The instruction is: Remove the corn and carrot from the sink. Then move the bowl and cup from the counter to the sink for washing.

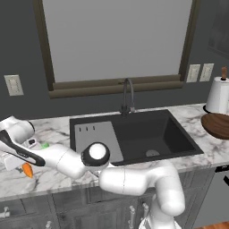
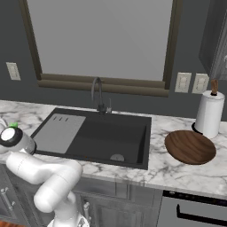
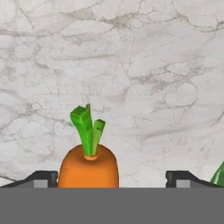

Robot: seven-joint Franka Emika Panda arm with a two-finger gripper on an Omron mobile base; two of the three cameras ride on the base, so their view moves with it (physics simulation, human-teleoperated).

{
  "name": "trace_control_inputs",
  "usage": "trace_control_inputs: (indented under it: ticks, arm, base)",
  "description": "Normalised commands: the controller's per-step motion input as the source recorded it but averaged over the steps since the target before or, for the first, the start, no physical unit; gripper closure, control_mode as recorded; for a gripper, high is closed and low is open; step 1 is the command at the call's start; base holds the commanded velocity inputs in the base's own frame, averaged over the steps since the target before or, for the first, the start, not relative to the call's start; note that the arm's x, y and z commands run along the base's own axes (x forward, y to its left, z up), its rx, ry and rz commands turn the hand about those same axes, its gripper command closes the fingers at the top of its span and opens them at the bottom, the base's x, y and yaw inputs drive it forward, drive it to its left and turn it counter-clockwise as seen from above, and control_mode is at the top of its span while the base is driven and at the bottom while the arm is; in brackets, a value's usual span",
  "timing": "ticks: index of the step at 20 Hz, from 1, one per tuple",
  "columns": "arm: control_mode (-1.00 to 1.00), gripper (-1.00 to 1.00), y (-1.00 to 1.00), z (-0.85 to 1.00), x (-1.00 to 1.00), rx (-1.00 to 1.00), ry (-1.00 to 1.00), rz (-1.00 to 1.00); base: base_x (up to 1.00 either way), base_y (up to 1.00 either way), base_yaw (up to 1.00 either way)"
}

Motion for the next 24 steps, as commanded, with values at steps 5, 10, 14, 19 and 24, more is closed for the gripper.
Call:
trace_control_inputs:
  ticks: [5, 10, 14, 19, 24]
  arm:
    - [-1.00, -1.00, 0.00, 0.32, -0.12, 0.01, 0.00, -0.02]
    - [-1.00, -1.00, -0.10, 0.29, -0.12, 0.02, 0.04, -0.03]
    - [-1.00, -1.00, -0.22, 0.17, -0.03, 0.01, 0.16, -0.05]
    - [-1.00, -1.00, -0.37, 0.01, -0.05, 0.03, 0.05, 0.00]
    - [-1.00, -1.00, -0.40, 0.06, -0.10, 0.05, 0.00, 0.00]
  base:
    - [0.00, 0.00, 0.00]
    - [0.00, 0.00, 0.00]
    - [0.00, 0.00, 0.00]
    - [0.00, 0.00, 0.00]
    - [0.00, 0.00, 0.00]
